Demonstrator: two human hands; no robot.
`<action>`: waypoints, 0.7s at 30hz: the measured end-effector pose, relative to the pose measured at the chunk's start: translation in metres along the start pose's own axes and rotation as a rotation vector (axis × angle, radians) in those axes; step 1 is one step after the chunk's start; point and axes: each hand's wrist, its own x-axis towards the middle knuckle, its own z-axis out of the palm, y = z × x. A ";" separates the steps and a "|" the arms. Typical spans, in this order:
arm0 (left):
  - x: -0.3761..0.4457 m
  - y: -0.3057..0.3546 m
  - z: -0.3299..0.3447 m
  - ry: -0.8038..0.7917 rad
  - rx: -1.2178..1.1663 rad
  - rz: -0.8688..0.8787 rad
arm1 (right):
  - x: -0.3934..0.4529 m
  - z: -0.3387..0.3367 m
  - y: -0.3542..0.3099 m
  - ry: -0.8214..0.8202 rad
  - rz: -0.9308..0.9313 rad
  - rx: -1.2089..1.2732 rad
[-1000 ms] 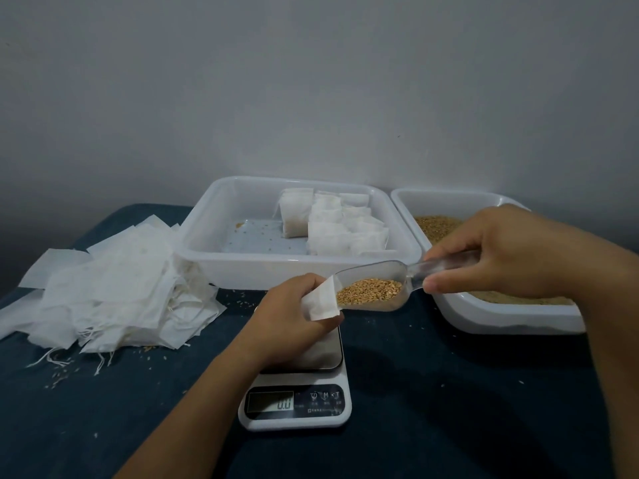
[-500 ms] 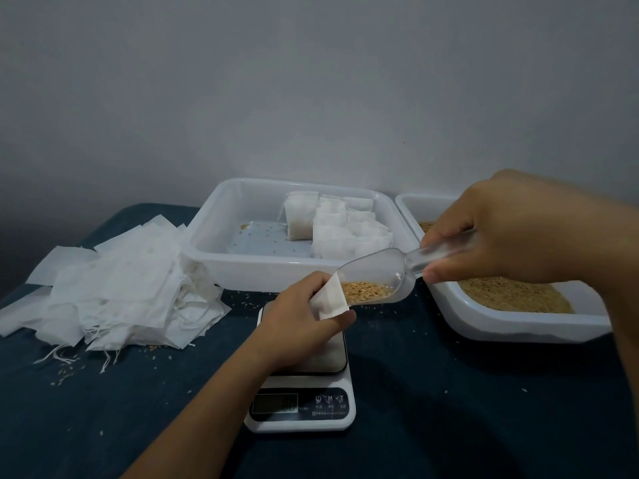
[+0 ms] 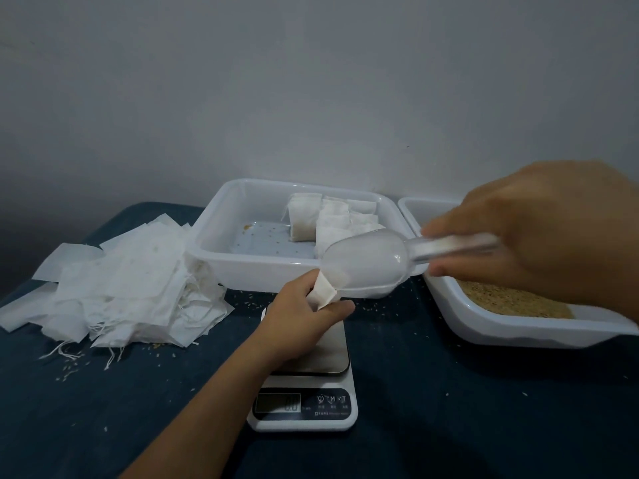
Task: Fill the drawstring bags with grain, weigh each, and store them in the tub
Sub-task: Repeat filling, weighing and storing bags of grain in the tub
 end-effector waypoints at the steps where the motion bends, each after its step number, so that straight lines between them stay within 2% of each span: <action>1: 0.000 0.000 0.001 0.005 -0.023 -0.009 | -0.002 0.001 0.010 0.019 0.012 0.085; 3: 0.000 0.000 0.002 0.011 -0.065 -0.017 | -0.002 0.006 0.034 0.062 0.070 0.193; 7: 0.001 -0.003 0.004 0.018 -0.084 -0.031 | 0.011 0.041 0.097 0.016 0.340 0.266; 11: 0.001 -0.004 0.006 0.002 -0.124 -0.051 | 0.015 0.103 0.150 -0.296 0.594 0.171; 13: 0.001 -0.003 0.007 -0.021 -0.139 -0.039 | 0.009 0.124 0.160 -0.374 0.652 0.147; 16: 0.000 -0.002 0.011 -0.050 -0.165 -0.031 | 0.006 0.140 0.167 -0.407 0.713 0.136; 21: -0.004 0.000 0.012 -0.056 -0.151 -0.051 | 0.009 0.146 0.158 -0.443 0.650 0.160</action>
